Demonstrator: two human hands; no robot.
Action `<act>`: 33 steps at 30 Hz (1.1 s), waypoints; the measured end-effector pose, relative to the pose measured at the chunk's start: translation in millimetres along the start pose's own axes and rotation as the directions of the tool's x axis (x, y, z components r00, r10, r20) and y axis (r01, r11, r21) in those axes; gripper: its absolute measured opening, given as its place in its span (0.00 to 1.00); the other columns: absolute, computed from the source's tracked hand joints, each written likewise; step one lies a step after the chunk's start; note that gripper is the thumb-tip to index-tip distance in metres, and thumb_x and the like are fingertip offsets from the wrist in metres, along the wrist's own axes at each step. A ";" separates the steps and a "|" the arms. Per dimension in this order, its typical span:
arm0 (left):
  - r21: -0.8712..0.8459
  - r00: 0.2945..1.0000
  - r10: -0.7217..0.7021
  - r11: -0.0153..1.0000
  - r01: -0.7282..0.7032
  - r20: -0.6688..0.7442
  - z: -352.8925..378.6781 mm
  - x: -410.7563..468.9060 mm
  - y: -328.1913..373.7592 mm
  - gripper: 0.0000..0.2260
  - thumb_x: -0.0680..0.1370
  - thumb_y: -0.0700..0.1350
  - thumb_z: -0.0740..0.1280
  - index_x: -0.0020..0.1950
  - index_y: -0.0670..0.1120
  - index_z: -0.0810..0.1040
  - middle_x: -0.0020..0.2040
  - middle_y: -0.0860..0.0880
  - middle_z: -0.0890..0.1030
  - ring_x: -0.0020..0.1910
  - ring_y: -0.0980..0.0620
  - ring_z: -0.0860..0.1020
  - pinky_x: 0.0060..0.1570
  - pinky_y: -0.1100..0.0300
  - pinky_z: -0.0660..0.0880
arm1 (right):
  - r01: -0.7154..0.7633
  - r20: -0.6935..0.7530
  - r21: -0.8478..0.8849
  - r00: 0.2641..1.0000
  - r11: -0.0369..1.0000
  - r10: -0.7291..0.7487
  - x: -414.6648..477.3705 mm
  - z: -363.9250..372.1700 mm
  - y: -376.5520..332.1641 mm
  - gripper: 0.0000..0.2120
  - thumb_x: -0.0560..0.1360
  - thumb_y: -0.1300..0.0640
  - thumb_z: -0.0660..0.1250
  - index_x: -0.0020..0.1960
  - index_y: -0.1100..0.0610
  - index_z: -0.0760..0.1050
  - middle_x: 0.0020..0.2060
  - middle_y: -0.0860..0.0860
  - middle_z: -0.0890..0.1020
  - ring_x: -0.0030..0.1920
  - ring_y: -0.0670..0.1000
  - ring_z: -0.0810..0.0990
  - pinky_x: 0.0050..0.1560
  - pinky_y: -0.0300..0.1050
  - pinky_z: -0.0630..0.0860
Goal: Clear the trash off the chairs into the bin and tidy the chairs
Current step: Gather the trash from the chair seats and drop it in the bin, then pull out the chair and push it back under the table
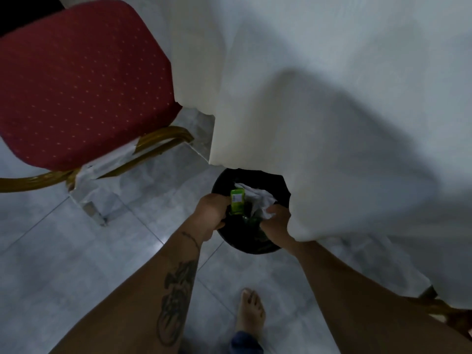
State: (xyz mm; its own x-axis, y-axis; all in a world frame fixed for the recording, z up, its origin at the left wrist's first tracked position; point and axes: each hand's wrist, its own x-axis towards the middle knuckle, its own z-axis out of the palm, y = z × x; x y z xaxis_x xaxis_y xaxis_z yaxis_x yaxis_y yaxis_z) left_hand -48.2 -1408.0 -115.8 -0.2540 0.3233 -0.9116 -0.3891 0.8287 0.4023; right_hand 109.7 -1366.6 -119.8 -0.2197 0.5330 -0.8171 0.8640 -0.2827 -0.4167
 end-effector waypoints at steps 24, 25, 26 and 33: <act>0.201 0.771 0.575 0.818 -0.539 -0.274 -360.7 -439.6 98.4 0.09 0.79 0.41 0.64 0.58 0.47 0.75 0.52 0.45 0.80 0.50 0.48 0.79 0.51 0.52 0.77 | 0.562 -0.117 -0.175 0.803 0.808 -0.584 -370.1 6.5 -329.2 0.25 0.73 0.49 0.71 0.67 0.51 0.71 0.52 0.51 0.79 0.54 0.53 0.80 0.57 0.48 0.77; 0.258 0.723 0.623 0.782 -0.567 -0.299 -385.8 -461.0 95.8 0.08 0.79 0.42 0.64 0.58 0.48 0.75 0.52 0.46 0.80 0.51 0.48 0.79 0.52 0.51 0.78 | 0.589 -0.124 -0.169 0.783 0.790 -0.610 -391.1 19.1 -345.1 0.25 0.73 0.48 0.71 0.68 0.51 0.71 0.52 0.51 0.79 0.54 0.53 0.79 0.58 0.48 0.77; 0.333 0.685 0.660 0.750 -0.572 -0.309 -406.4 -480.1 94.6 0.08 0.80 0.43 0.64 0.58 0.49 0.75 0.53 0.47 0.80 0.52 0.48 0.79 0.55 0.49 0.78 | 0.609 -0.131 -0.168 0.765 0.775 -0.630 -405.7 30.3 -358.5 0.26 0.73 0.48 0.71 0.69 0.52 0.71 0.53 0.50 0.78 0.54 0.52 0.79 0.55 0.46 0.77; 0.718 0.539 0.819 0.493 -0.492 -0.194 -512.6 -556.8 69.6 0.18 0.80 0.36 0.58 0.69 0.46 0.70 0.61 0.42 0.75 0.58 0.40 0.76 0.42 0.53 0.75 | 0.683 -0.025 -0.216 0.711 0.698 -0.703 -487.0 108.9 -419.9 0.28 0.76 0.50 0.69 0.73 0.54 0.66 0.57 0.55 0.78 0.48 0.48 0.79 0.40 0.39 0.74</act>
State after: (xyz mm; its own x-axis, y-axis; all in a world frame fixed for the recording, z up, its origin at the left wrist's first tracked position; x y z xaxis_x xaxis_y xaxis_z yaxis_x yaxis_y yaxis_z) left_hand -387.8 -1764.5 463.2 -0.6276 0.7648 -0.1456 0.5683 0.5778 0.5858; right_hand -195.5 -1594.3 409.8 -0.7520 0.5978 -0.2779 0.5512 0.3389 -0.7625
